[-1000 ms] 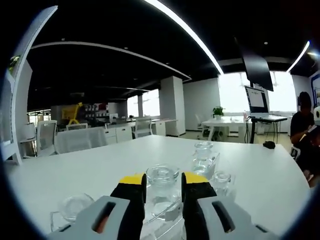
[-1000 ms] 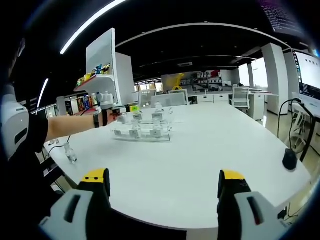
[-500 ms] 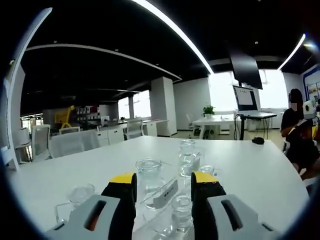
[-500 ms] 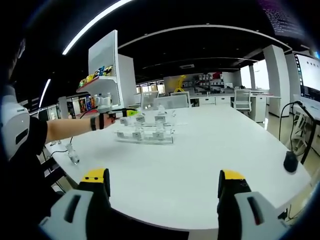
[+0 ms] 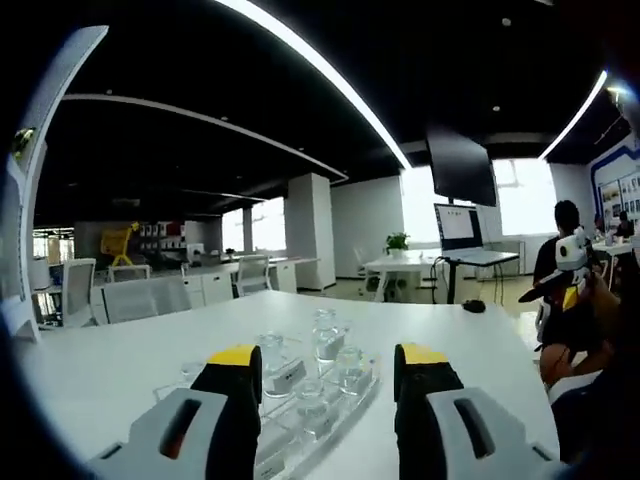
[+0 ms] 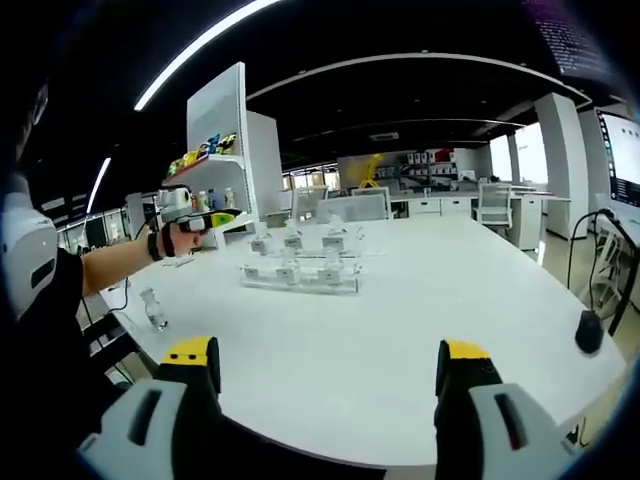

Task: Identify the label on the chemical reagent bottle, grasp the chemical reagent bottle, and place it in the designated position on the reagent rack

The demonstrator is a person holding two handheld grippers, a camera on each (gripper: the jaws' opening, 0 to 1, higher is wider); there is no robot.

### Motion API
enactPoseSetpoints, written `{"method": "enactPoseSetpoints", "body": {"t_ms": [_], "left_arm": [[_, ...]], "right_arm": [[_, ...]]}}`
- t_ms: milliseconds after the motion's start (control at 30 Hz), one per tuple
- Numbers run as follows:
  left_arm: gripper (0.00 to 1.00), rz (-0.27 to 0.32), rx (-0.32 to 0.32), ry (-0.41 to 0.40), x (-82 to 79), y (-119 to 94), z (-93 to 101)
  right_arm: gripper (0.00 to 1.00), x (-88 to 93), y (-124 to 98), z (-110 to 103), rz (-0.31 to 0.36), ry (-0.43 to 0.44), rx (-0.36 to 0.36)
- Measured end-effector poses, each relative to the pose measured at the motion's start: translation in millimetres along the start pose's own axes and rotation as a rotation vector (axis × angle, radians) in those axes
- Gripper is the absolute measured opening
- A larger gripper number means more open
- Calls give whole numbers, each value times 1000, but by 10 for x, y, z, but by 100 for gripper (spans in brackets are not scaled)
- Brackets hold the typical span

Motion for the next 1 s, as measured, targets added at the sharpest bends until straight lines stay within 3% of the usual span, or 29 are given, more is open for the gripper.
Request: {"method": "enactPoseSetpoints", "body": {"t_ms": [233, 467, 600, 700, 900, 1000], "left_arm": [[63, -28, -22, 55, -128, -624, 59], [67, -26, -136, 91, -195, -1285, -7], [72, -28, -157, 74, -230, -1563, 86], [76, -93, -216, 134, -130, -1828, 135], [78, -169, -244, 109, 101, -2248, 298], [80, -206, -242, 135, 208, -2415, 401]], "right_arm": [[85, 9, -8, -69, 4, -5, -21], [86, -34, 23, -147, 5, -15, -41], [86, -73, 56, -200, 5, -28, -52], [86, -107, 72, -252, 15, -30, -67], [86, -91, 80, -288, 11, -35, -73], [86, -99, 69, -290, 14, -35, -72]]}}
Point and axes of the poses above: the point that each gripper's makers call its tool centre point, and the gripper's own axes: y roughly forward along the fingers, z roughly to its right, x roughly out of its underside, the point moved 1 cm from there along -y, roughly backward along the fingers, and after that the axes turned 7 degrees about -x, right-handed, at the moved point
